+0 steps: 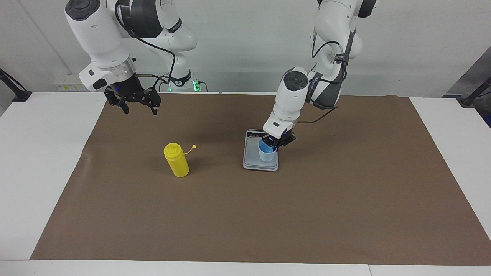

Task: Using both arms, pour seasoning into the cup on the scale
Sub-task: 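Carry the blue cup with the left gripper onto the scale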

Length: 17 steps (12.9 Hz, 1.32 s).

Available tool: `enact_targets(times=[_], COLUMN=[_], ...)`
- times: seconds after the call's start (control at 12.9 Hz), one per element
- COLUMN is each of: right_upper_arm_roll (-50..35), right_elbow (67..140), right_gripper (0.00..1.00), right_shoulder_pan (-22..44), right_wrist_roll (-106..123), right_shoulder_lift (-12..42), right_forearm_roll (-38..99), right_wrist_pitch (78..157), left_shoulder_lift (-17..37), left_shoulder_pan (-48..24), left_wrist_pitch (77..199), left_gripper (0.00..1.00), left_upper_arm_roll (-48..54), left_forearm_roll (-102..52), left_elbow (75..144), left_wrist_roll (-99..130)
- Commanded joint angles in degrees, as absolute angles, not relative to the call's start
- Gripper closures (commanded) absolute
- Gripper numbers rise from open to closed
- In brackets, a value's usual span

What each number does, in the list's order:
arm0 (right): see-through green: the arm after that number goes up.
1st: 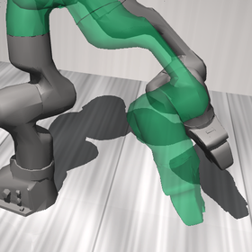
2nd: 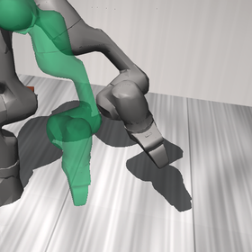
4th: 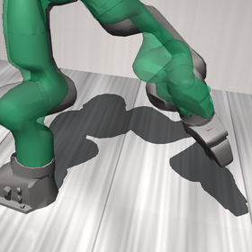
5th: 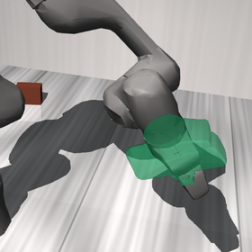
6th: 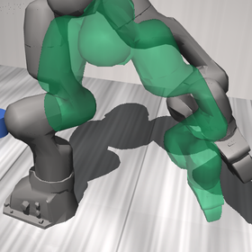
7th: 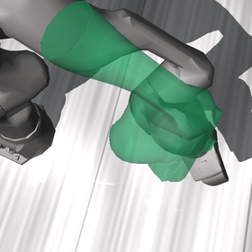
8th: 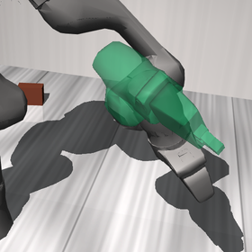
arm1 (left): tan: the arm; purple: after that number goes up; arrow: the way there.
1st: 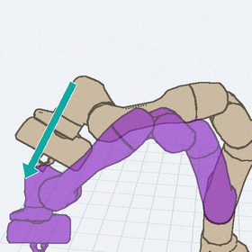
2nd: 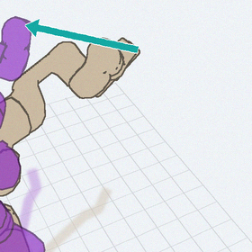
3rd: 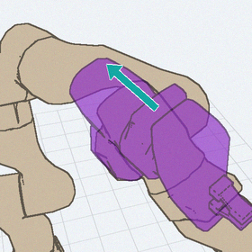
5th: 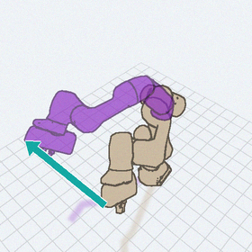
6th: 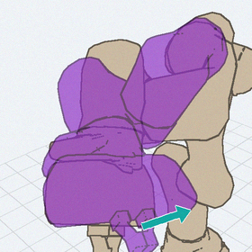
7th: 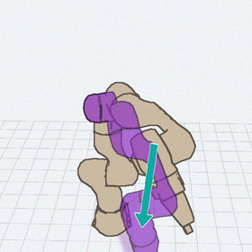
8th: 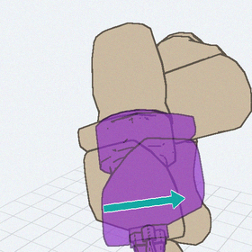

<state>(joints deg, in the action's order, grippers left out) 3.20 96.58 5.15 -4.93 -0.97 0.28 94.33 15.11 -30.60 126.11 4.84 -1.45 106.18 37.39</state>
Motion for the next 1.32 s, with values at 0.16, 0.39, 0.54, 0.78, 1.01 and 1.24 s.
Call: enact_targets(times=[0.16,0.39,0.54,0.78,1.01,1.24], right_upper_arm_roll=[3.0,3.0,3.0,3.0,3.0,3.0], right_elbow=[98.3,98.3,98.3,98.3,98.3,98.3], right_gripper=[0.00,0.00,0.00,0.00,0.00,0.00], right_shoulder_pan=[5.0,5.0,5.0,5.0,5.0,5.0], right_wrist_roll=[-5.0,-5.0,-5.0,-5.0,-5.0,-5.0], right_shoulder_lift=[-2.4,-2.4,-2.5,-2.5,-2.5,-2.5], right_forearm_roll=[0.1,0.1,0.1,0.1,0.1,0.1], right_wrist_pitch=[94.4,94.4,94.3,94.3,94.4,94.4], left_shoulder_lift=[15.2,15.5,15.6,16.1,16.1,12.7], left_shoulder_pan=[-31.2,-31.4,-31.5,-31.8,-31.9,-29.7], left_wrist_pitch=[128.9,129.1,129.9,130.9,130.5,123.7], left_gripper=[1.00,1.00,1.00,0.78,0.00,0.00], left_upper_arm_roll=[3.7,3.8,3.8,3.9,3.9,3.3], left_forearm_roll=[1.7,3.2,3.2,3.2,3.2,3.2], left_elbow=[107.1,107.2,107.3,107.6,108.1,105.1], left_wrist_roll=[38.5,38.5,38.6,39.6,39.6,38.5])
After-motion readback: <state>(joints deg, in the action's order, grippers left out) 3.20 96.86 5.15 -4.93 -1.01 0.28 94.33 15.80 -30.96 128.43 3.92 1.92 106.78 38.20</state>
